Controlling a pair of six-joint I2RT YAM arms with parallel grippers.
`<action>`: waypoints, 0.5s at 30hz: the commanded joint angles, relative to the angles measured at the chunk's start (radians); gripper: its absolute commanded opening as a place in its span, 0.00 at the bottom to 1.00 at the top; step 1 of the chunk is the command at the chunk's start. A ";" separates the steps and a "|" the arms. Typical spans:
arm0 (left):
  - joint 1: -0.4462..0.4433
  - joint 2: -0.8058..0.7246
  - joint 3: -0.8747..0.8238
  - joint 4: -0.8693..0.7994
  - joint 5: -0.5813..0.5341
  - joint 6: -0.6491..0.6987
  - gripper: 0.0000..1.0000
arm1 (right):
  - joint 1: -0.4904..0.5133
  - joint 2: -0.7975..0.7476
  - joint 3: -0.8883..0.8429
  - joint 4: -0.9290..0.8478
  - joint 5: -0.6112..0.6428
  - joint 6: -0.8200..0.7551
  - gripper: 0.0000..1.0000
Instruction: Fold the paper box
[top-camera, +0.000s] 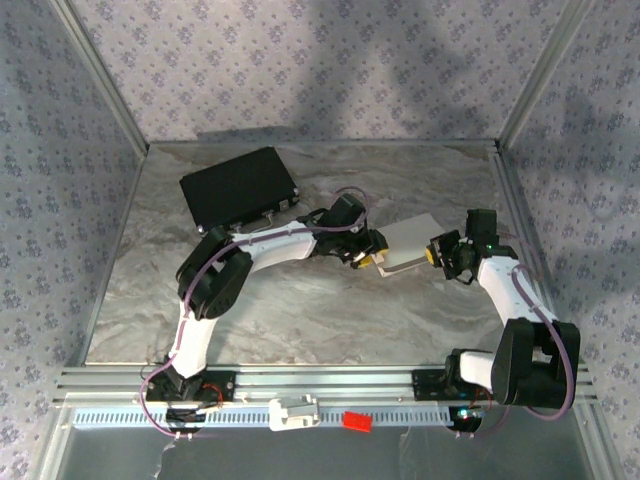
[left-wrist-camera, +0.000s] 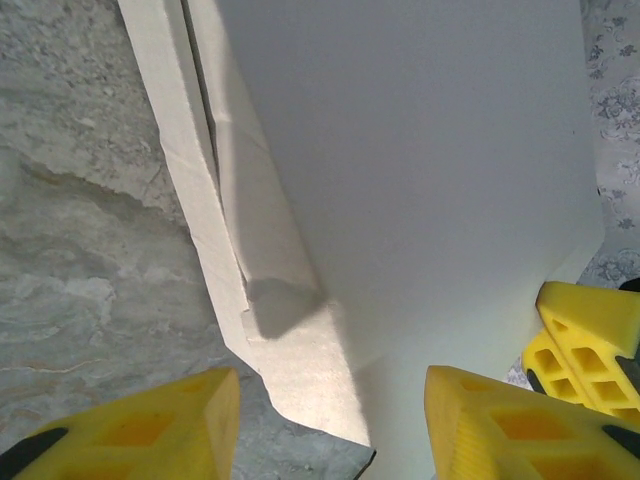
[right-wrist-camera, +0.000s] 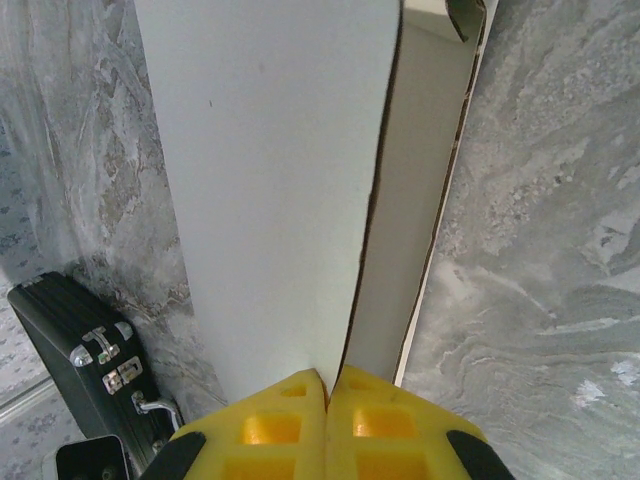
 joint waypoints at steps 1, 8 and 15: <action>-0.006 0.012 0.029 0.021 0.016 -0.016 0.52 | 0.007 0.003 0.014 -0.049 -0.005 -0.006 0.00; -0.010 0.039 0.056 0.036 0.006 -0.021 0.47 | 0.011 -0.001 0.017 -0.047 -0.009 0.001 0.00; -0.014 0.076 0.086 0.043 0.003 -0.016 0.44 | 0.020 -0.007 0.006 -0.039 -0.027 0.024 0.00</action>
